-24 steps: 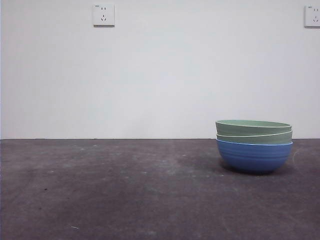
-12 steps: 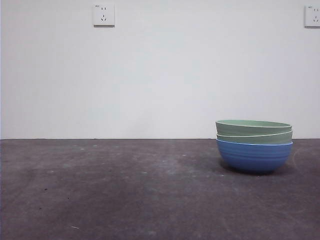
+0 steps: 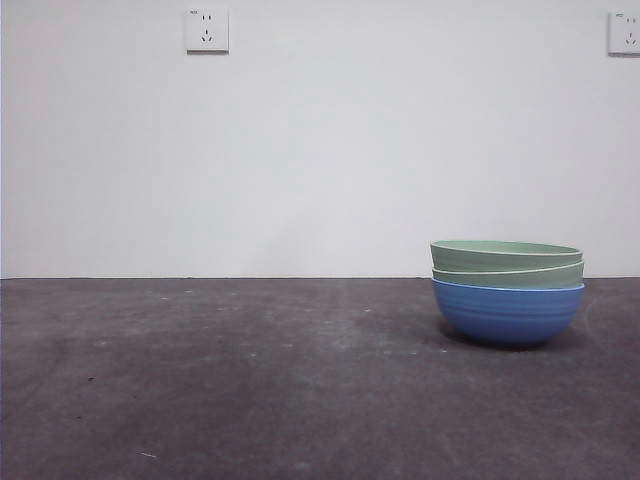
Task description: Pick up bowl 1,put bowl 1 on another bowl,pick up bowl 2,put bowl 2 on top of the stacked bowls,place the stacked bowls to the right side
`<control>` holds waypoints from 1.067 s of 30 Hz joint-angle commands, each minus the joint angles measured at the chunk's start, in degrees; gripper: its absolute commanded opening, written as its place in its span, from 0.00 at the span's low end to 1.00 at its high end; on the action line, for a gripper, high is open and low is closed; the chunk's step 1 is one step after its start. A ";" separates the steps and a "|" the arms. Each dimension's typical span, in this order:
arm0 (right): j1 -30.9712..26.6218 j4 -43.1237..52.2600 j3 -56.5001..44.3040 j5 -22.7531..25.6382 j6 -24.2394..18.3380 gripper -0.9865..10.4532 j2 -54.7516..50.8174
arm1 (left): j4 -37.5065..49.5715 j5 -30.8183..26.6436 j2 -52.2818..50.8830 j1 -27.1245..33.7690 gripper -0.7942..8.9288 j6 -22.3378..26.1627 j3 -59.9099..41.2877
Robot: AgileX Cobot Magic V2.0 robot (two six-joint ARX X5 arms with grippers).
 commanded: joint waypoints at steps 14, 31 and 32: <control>-10.23 50.97 -42.42 0.00 0.70 0.09 -33.90 | 0.13 0.00 -0.20 0.22 0.08 -0.68 -0.83; -10.23 62.18 -72.26 0.39 4.07 0.09 -52.68 | 0.13 0.00 -0.20 0.22 0.08 -0.68 -0.83; -10.23 62.18 -72.94 0.39 4.50 0.09 -53.16 | 0.13 0.02 -0.17 0.22 0.08 -0.68 -0.83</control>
